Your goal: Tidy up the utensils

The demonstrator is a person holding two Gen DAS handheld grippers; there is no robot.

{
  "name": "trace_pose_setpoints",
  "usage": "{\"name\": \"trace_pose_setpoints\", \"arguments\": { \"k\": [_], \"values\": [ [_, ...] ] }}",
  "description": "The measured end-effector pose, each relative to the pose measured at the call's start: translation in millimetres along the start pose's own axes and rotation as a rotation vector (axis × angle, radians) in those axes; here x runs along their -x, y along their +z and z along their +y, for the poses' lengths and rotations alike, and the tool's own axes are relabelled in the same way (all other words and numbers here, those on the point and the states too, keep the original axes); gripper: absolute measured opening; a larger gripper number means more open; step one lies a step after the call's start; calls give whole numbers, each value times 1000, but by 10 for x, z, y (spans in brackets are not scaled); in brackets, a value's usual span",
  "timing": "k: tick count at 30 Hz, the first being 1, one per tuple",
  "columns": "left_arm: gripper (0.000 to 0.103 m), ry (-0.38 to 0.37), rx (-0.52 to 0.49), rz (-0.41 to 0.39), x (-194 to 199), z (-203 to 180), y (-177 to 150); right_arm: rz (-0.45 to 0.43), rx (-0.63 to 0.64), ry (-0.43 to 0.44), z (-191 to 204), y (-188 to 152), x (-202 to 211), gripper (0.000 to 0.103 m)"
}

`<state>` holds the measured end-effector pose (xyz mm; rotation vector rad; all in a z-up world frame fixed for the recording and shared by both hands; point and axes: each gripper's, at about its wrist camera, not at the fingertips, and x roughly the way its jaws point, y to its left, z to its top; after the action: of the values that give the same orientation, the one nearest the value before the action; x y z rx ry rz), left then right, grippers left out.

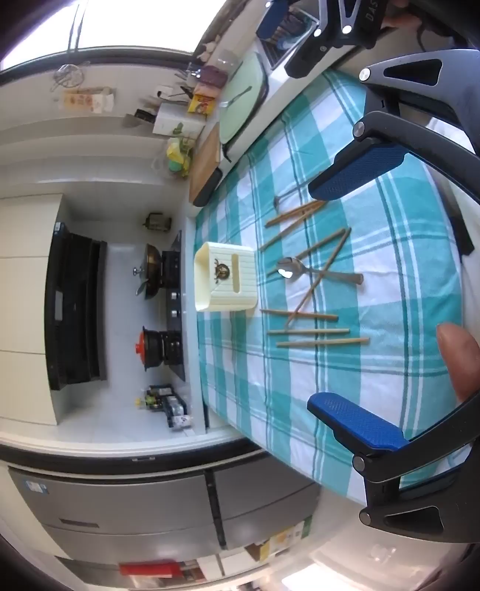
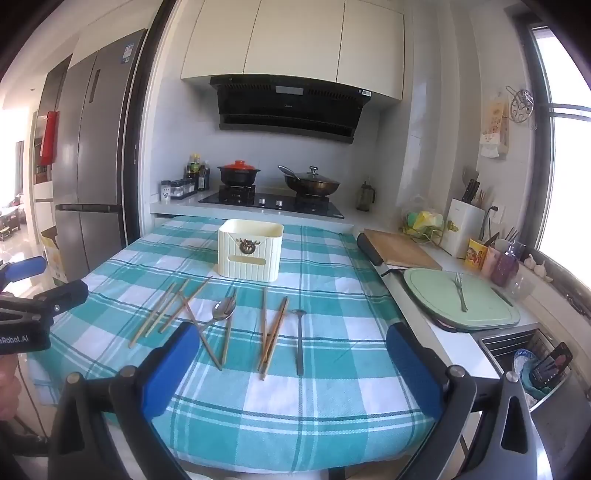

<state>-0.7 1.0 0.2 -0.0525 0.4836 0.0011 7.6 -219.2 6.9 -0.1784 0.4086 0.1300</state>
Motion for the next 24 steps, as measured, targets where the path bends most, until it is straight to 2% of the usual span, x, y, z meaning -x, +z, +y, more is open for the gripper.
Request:
{"name": "trace_pose_setpoints", "arguments": {
  "k": [5, 9, 11, 18, 24],
  "values": [
    [103, 16, -23, -8, 9, 27, 2, 0, -7, 6, 6, 1, 11, 103],
    [103, -17, -27, 1, -10, 118, -2, 5, -3, 9, 4, 2, 1, 103],
    [103, -7, -50, 2, -9, -74, 27, 0, 0, 7, 55, 9, 3, 103],
    [103, 22, -60, -35, 26, -90, 65, -3, -1, 11, -2, -3, -8, 103],
    [103, 17, -78, -26, -6, -129, 53, -8, -6, 3, 19, -16, 6, 103]
  ]
}}
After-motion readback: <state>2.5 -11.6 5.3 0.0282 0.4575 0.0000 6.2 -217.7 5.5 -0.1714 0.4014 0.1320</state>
